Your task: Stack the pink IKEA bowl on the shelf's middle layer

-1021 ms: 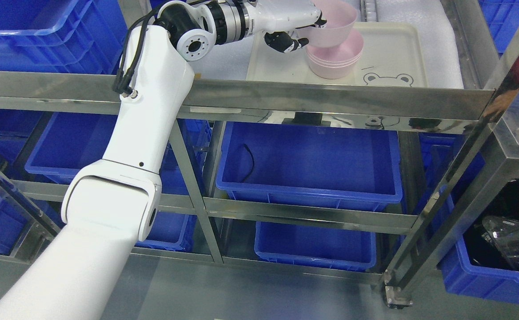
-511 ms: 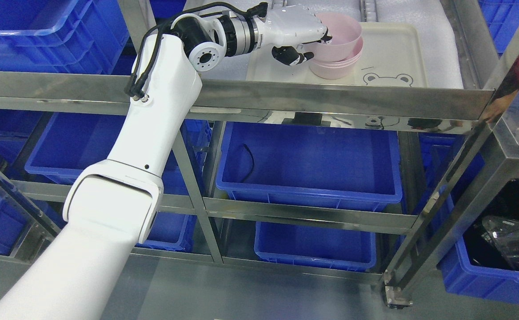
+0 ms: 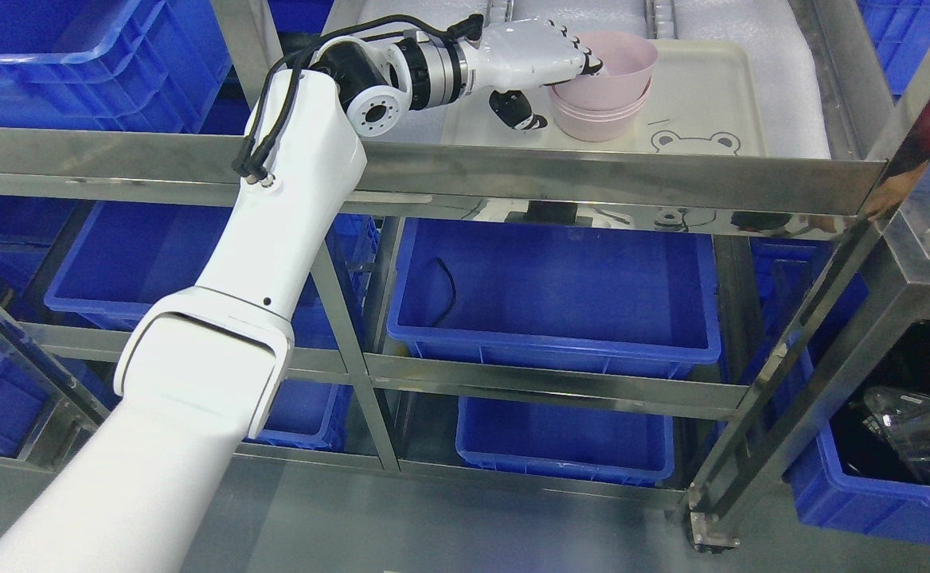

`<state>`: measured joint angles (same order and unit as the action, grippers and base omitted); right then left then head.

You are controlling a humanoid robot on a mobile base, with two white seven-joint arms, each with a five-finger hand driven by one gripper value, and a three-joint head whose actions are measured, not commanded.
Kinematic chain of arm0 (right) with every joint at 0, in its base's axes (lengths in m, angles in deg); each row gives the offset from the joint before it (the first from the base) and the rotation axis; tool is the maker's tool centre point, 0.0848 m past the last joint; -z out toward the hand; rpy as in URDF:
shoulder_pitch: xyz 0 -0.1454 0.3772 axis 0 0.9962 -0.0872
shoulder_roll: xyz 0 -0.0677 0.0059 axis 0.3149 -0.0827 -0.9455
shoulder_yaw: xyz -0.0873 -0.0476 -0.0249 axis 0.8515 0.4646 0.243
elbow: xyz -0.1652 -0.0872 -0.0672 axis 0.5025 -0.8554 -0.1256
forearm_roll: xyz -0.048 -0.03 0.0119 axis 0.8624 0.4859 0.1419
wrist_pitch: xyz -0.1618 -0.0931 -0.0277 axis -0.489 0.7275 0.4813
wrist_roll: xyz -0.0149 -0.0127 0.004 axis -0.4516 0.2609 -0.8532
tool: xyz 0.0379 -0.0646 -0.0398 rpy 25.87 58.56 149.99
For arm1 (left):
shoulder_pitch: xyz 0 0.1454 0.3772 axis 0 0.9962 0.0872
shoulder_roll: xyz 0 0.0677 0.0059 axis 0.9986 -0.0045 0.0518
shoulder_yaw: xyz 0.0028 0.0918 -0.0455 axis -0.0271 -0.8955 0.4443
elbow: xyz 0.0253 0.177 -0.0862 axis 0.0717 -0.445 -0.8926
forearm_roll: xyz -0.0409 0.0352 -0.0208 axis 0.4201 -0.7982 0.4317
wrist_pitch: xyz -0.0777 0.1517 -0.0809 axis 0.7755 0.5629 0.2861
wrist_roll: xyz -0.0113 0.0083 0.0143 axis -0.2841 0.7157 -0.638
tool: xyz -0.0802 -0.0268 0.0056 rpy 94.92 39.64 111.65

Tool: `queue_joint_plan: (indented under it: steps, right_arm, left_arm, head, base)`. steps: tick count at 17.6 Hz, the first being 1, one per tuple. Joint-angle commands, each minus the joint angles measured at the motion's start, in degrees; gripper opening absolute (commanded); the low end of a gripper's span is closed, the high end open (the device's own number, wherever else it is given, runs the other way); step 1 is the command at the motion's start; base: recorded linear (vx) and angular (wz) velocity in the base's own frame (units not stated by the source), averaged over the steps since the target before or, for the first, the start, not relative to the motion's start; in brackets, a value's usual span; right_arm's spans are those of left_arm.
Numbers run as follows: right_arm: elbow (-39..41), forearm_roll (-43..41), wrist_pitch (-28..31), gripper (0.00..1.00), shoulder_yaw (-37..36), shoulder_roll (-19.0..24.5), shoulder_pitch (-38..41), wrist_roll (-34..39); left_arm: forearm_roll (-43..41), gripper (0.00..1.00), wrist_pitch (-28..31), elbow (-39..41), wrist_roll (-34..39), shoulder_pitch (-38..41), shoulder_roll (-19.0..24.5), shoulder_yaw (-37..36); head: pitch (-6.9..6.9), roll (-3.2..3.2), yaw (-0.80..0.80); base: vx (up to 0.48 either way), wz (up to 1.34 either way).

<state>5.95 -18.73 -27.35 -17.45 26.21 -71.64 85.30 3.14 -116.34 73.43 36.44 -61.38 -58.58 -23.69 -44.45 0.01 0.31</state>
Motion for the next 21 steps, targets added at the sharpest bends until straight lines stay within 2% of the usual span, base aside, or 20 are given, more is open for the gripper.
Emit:
queue_joint_plan:
  steps: [1,6,8,10,12,14,18,19,21]
  right_arm:
    - [1.0,0.0,0.03,1.0,0.0,-1.0,1.32,0.0]
    - [1.0,0.0,0.03,1.0,0.0,-1.0,1.32,0.0]
    - [1.0,0.0,0.03,1.0,0.0,-1.0,1.32,0.0]
    - [1.0,0.0,0.03,1.0,0.0,-1.0,1.32,0.0]
    - [1.0,0.0,0.03,1.0,0.0,-1.0,1.32,0.0]
    - [1.0,0.0,0.03,1.0,0.0,-1.0,1.32,0.0]
    - [1.0,0.0,0.03,1.0,0.0,-1.0,1.32,0.0]
    - [1.0,0.0,0.03,1.0,0.0,-1.0,1.32,0.0]
    - [1.0,0.0,0.03,1.0,0.0,-1.0,1.32,0.0]
  left_arm:
    - [0.15,0.69,0.18,0.14,0.37,-0.42,1.0,2.16]
    - [0.41,0.76,0.35,5.58,0.11,-3.05,1.0,8.75]
    - [2.6,0.8,2.54,9.35,-0.42,-3.14,1.0,10.25]
    - [16.78,0.82,5.18,12.97,-2.95,-2.18,1.0,9.56]
    - [32.07,0.82,8.07,16.3,-6.12,-0.52,1.0,4.93]
    - [41.16,0.82,11.67,21.47,-5.96,2.9,1.0,-1.56]
    - [43.4,0.83,12.13,31.16,-0.17,14.06,1.0,-19.41]
    - [43.4,0.83,11.78,32.22,0.63,16.61,1.0,-22.49]
    - [43.13,0.83,10.82,32.67,0.29,21.0,1.0,-23.49]
  head:
    - [0.0,0.0,0.0]
    - [0.0,0.0,0.0]
    - [0.0,0.0,0.0]
    - [0.0,0.0,0.0]
    - [0.0,0.0,0.0]
    - [0.0,0.0,0.0]
    - [0.0,0.0,0.0]
    - [0.0,0.0,0.0]
    - [0.0,0.0,0.0]
  base:
    - [0.0,0.0]
    - [0.0,0.0]
    - [0.0,0.0]
    - [0.0,0.0]
    - [0.0,0.0]
    - [0.0,0.0]
    - [0.0,0.0]
    - [0.0,0.0]
    - [0.0,0.0]
